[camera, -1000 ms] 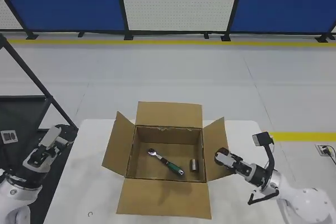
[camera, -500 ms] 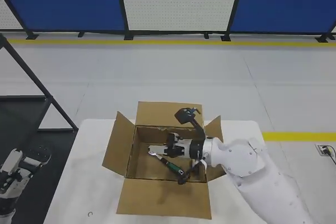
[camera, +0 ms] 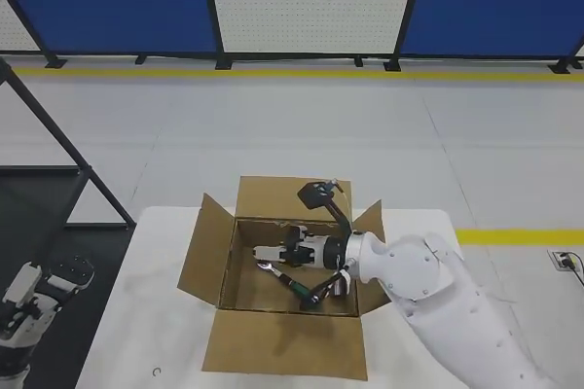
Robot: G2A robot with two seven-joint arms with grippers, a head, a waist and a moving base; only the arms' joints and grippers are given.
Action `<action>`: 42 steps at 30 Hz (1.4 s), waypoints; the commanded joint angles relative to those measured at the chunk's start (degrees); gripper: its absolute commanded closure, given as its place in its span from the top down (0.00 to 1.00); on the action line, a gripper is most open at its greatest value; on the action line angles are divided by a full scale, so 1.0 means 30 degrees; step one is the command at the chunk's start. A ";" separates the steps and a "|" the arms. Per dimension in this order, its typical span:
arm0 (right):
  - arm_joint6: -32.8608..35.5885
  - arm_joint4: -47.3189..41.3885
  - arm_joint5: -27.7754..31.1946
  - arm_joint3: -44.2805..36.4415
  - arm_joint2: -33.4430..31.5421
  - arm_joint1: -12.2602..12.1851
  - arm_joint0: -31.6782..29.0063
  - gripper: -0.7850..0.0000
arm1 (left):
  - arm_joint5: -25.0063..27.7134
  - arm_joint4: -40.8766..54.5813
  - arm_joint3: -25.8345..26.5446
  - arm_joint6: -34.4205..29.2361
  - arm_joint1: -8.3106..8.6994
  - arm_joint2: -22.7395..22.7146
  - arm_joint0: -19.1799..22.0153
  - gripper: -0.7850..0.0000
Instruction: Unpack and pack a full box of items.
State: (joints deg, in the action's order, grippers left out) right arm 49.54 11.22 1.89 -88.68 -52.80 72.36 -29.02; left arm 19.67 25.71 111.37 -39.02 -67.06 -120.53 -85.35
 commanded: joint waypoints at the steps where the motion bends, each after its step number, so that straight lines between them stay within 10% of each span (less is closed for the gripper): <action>1: 0.0378 0.1228 -0.0047 -0.0383 0.0741 0.0105 0.0395 1.00 | -0.0209 -0.0115 0.0097 -0.0057 0.0026 0.0101 -0.0004 1.00; 19: 0.6016 0.6512 -0.4537 0.8183 0.9652 0.4163 0.8210 1.00 | -0.1283 0.1676 -0.1443 -0.2156 0.0612 -0.1802 0.0583 1.00; 42: 0.3210 0.7945 -0.0872 1.2352 1.1265 0.5919 0.8214 1.00 | -0.1260 0.1400 -0.0489 -0.1021 0.0573 -0.1145 -0.0245 1.00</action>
State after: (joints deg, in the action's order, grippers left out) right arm 59.50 34.95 -0.94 -53.22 -19.34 89.55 -4.48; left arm 15.69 30.05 109.59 -42.25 -65.32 -124.24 -85.84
